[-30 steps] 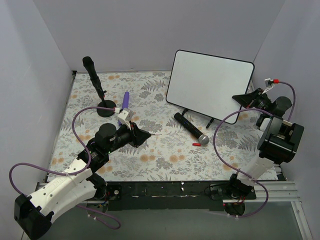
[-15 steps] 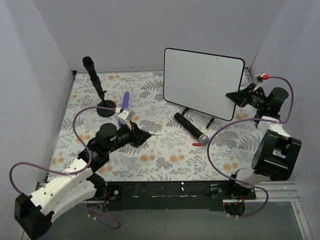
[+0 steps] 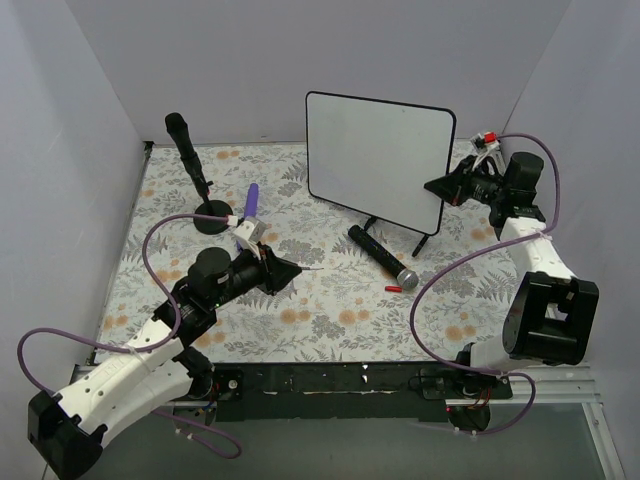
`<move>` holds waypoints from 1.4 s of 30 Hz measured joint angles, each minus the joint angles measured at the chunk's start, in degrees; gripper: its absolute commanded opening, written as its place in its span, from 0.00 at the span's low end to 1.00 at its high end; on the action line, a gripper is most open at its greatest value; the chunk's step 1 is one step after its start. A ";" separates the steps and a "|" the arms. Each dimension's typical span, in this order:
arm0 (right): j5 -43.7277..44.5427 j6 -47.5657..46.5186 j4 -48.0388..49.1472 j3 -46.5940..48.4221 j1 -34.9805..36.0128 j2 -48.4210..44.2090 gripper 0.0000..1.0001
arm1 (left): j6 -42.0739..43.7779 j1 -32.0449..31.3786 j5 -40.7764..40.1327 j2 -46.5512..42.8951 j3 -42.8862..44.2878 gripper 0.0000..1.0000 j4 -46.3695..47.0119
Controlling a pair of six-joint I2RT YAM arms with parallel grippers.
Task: Write a sentence on the whiteboard
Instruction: Pick up the whiteboard from the whiteboard stand, then put down the whiteboard on the whiteboard stand.
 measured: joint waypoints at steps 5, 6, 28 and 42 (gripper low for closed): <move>3.02 0.61 -5.88 2.91 2.82 0.33 0.01 | 0.00 0.00 -0.02 -0.63 0.00 0.00 -0.04; 3.48 0.79 -6.54 3.13 3.37 0.33 0.01 | -0.02 0.00 -0.02 -0.85 0.00 0.00 -0.04; 4.11 1.95 -12.04 -4.37 8.17 -5.55 0.01 | -0.24 0.00 -0.07 -4.33 0.00 0.00 -0.61; 1.20 7.91 -4.00 -4.37 -1.38 -3.98 0.01 | -0.46 0.00 -0.07 -4.37 0.00 0.00 -0.90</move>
